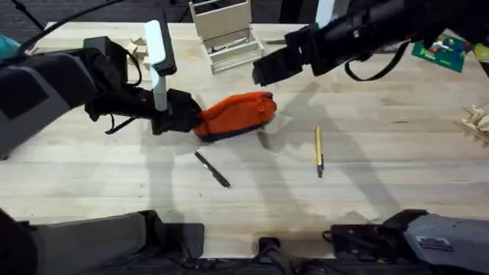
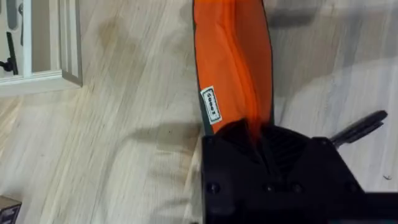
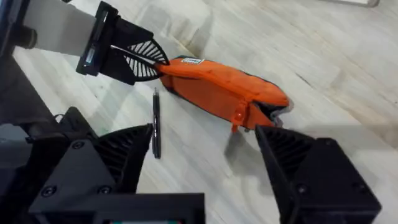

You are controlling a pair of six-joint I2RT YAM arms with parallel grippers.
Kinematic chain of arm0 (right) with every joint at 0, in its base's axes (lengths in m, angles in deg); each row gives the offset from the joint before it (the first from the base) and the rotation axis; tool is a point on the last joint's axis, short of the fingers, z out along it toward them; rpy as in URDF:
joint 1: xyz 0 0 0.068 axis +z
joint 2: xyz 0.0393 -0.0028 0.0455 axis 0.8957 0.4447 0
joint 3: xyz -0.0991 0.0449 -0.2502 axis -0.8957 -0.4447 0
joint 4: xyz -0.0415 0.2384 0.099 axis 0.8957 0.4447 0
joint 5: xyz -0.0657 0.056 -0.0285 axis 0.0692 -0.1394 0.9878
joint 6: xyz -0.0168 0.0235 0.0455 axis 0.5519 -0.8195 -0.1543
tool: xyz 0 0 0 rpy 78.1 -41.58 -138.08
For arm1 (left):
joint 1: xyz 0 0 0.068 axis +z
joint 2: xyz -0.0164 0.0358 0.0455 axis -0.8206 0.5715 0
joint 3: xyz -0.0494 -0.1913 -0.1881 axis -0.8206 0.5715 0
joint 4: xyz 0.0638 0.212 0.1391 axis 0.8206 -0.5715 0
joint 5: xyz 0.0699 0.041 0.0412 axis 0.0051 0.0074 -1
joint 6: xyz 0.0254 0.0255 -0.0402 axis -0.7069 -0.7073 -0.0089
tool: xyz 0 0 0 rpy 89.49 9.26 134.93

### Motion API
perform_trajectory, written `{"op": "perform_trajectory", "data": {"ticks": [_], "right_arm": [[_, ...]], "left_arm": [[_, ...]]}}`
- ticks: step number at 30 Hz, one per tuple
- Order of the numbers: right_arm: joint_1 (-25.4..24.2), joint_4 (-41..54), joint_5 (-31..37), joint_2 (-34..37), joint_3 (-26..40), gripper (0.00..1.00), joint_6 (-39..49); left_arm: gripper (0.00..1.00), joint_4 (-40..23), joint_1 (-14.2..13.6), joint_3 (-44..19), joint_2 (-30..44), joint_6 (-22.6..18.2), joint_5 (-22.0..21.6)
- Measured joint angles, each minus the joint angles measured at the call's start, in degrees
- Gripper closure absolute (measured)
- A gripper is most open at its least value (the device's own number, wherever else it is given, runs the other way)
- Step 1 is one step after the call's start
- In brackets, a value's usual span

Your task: Unzip the bag, pick up the pens from the table one at a time and place them inside, then zip the bag closed.

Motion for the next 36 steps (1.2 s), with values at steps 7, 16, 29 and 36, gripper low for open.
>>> {"op": "perform_trajectory", "data": {"ticks": [7, 16, 29, 36], "right_arm": [[0.0, 0.1, 0.0, 0.0, 0.0, 0.004, -0.7], [0.0, 3.7, 1.3, 0.0, 0.0, 0.004, -1.2], [0.0, 4.2, 6.4, 0.0, -1.4, 0.004, -5.1], [1.3, -3.2, 8.1, 0.0, -7.7, 0.004, -9.2]], "left_arm": [[0.958, 0.0, 0.0, 0.0, 0.0, 0.0, 0.0], [0.958, 0.0, 0.0, 0.0, 0.0, 0.0, 0.0], [0.958, 0.0, 0.0, 0.0, 0.0, 0.0, 0.0], [0.958, 0.0, 0.0, 0.0, 0.0, 0.0, 0.0]]}}
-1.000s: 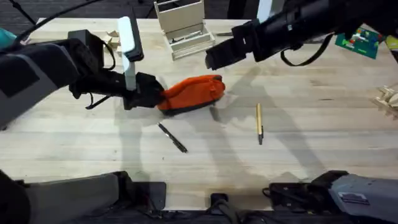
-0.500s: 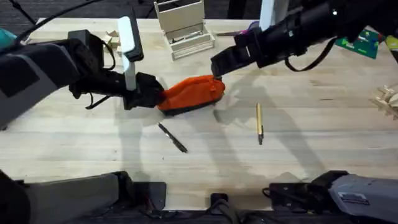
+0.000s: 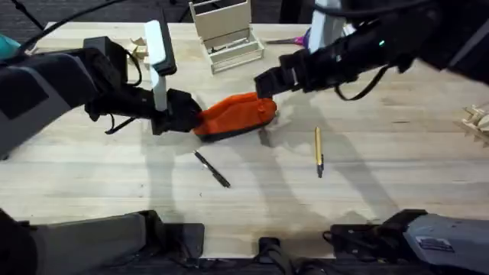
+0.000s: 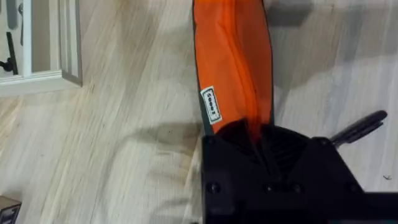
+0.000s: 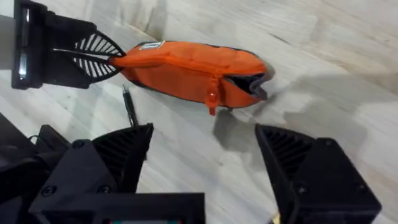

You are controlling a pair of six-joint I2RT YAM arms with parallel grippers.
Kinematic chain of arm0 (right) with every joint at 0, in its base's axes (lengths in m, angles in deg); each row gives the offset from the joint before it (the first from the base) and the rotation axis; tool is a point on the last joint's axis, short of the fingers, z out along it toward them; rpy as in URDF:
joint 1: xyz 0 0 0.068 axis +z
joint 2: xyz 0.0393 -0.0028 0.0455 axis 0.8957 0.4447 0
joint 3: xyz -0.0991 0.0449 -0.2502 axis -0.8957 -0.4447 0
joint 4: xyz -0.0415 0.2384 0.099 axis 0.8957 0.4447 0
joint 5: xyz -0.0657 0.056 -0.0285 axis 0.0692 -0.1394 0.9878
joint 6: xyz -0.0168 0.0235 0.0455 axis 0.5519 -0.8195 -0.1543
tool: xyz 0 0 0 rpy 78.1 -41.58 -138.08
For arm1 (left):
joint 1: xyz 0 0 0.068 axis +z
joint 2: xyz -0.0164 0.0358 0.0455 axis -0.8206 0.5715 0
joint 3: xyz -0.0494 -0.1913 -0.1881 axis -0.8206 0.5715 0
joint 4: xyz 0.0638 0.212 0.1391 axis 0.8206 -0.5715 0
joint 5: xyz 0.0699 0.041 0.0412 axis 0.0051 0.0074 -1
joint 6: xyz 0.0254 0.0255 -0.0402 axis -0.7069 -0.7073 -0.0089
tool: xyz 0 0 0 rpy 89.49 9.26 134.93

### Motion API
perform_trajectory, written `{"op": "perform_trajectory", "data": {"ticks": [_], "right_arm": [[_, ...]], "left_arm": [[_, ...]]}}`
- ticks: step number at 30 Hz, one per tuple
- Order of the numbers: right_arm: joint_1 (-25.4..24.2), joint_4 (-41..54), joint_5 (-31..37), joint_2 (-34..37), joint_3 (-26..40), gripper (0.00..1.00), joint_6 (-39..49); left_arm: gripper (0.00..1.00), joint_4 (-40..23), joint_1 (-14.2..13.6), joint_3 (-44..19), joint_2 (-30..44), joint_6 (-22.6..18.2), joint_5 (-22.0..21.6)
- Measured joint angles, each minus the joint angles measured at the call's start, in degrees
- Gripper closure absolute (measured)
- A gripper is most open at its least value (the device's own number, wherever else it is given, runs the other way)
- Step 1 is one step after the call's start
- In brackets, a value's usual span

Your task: Unzip the bag, pick up the pens from the table one at a time and place them inside, then zip the bag closed.

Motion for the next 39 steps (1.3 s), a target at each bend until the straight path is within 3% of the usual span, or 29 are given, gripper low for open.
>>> {"op": "perform_trajectory", "data": {"ticks": [9, 21, 29, 39], "right_arm": [[5.2, -4.9, 3.8, 0.0, -5.1, 0.004, -4.3], [6.6, -8.6, 8.9, 0.0, -5.3, 0.004, -10.3], [13.4, -8.8, 18.8, 0.0, -5.3, 0.004, -15.0], [14.3, -8.9, 22.0, 0.1, -5.3, 0.003, -17.1]], "left_arm": [[0.958, 0.0, 0.0, 0.0, 0.0, 0.0, 0.0], [0.958, 0.0, 0.0, 0.0, 0.0, 0.0, 0.0], [0.959, 0.0, 0.0, 0.0, 0.0, 0.0, 0.0], [0.959, 0.0, 0.0, 0.0, 0.0, 0.0, 0.0]]}}
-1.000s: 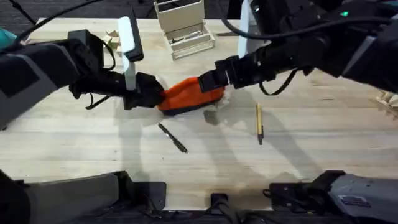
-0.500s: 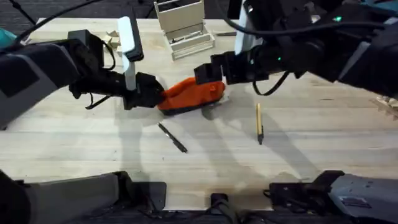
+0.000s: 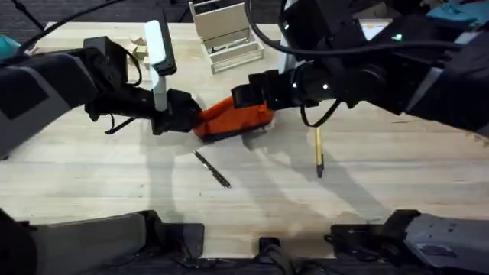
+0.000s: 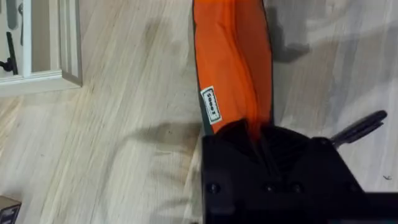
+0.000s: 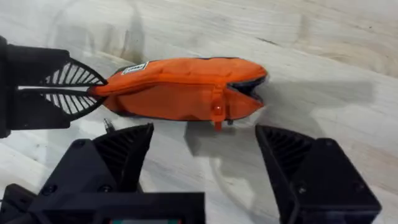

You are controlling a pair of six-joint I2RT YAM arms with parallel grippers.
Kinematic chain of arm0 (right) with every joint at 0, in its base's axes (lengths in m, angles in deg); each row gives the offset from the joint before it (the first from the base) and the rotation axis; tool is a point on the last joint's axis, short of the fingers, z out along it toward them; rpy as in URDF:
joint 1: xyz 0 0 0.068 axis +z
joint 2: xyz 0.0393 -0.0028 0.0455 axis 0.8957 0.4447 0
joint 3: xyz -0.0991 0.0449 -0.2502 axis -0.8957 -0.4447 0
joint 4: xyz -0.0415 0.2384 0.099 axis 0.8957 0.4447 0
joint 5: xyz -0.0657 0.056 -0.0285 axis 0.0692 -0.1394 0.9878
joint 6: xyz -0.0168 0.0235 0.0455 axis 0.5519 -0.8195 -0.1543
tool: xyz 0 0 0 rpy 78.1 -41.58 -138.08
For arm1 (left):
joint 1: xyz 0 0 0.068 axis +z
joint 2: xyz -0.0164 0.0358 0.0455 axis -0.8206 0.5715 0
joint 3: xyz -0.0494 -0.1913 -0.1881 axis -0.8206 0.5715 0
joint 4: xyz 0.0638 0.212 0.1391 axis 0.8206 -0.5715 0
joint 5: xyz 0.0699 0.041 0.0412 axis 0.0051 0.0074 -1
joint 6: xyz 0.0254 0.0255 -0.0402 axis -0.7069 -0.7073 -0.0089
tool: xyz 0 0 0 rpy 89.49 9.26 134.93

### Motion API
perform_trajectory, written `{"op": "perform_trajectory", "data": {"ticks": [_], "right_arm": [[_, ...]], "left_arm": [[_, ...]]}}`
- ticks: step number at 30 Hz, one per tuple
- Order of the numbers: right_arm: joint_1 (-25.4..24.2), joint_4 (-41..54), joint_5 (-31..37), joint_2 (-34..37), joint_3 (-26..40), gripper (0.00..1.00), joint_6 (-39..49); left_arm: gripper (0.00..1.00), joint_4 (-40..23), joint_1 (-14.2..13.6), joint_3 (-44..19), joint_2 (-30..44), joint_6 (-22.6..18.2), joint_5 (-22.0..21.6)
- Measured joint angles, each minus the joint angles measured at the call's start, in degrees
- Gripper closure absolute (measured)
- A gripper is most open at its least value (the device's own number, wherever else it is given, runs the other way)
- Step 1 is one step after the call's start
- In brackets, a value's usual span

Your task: Unzip the bag, pick up the pens from the table one at a time and place them inside, then zip the bag closed.

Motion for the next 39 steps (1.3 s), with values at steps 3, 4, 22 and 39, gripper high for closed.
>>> {"op": "perform_trajectory", "data": {"ticks": [3, 4, 22, 39], "right_arm": [[0.0, -0.1, 0.1, 0.9, 0.0, 0.003, -0.6], [0.0, -0.1, 0.1, 1.3, 0.0, 0.003, -0.7], [0.0, -4.4, 0.1, 8.9, 0.0, 0.068, -2.0], [0.0, -6.2, 1.7, 11.0, 0.0, 0.554, -2.6]], "left_arm": [[0.958, 0.0, 0.0, 0.0, 0.0, 0.0, 0.0], [0.958, 0.0, 0.0, 0.0, 0.0, 0.0, 0.0], [0.958, 0.0, 0.0, 0.0, 0.0, 0.0, 0.0], [0.958, 0.0, 0.0, 0.0, 0.0, 0.0, 0.0]]}}
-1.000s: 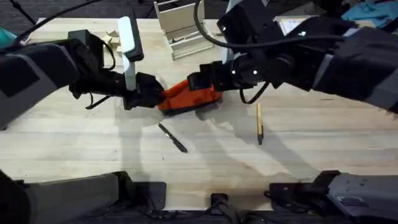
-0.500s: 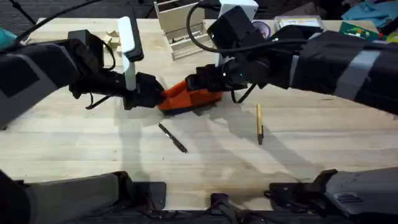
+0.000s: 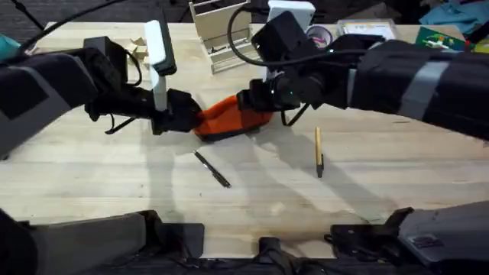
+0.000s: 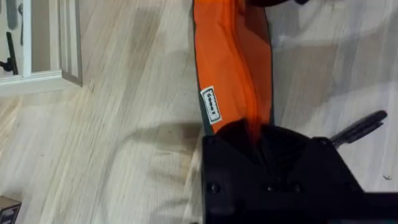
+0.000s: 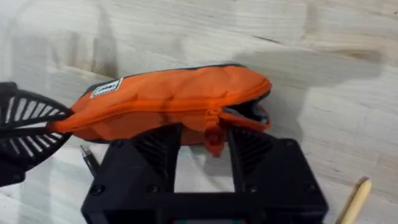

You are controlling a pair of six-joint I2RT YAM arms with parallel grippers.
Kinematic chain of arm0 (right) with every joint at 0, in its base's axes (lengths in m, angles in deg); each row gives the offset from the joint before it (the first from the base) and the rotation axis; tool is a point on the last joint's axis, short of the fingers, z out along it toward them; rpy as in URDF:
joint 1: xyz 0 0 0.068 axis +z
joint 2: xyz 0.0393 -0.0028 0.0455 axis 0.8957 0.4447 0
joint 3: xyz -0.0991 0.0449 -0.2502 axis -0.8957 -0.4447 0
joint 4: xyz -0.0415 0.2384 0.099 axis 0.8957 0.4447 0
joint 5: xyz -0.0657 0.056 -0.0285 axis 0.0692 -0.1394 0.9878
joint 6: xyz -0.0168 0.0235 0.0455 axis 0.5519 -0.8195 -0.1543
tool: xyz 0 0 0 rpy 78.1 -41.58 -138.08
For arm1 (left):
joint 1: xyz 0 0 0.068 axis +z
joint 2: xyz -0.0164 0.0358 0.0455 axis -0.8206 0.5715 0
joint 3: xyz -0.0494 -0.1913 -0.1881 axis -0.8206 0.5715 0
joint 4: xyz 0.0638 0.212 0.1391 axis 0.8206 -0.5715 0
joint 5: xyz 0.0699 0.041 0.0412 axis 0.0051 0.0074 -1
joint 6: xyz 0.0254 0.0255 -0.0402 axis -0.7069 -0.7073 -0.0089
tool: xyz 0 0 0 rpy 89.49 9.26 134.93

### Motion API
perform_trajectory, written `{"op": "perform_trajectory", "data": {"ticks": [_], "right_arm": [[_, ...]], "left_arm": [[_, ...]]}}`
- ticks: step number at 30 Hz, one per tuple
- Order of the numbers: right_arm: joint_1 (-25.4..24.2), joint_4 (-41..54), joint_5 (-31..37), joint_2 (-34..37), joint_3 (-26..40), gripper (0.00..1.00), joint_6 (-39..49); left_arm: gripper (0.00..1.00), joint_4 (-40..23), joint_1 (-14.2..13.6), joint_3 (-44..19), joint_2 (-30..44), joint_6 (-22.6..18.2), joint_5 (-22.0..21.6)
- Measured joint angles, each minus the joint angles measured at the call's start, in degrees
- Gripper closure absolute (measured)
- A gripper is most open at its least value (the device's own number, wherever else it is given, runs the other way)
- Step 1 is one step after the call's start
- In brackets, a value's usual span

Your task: Unzip the bag, pick up the pens from the table one at a time and place them inside, then zip the bag closed.

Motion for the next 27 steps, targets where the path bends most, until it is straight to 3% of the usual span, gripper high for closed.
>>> {"op": "perform_trajectory", "data": {"ticks": [15, 27], "right_arm": [[0.2, -0.3, 0.0, 0.5, 0.0, 0.947, 0.0], [0.2, -0.6, 0.0, 0.6, 0.0, 0.966, -0.2]], "left_arm": [[0.958, 0.0, 0.0, 0.0, 0.0, 0.0, 0.0], [0.958, 0.0, 0.0, 0.0, 0.0, 0.0, 0.0]]}}
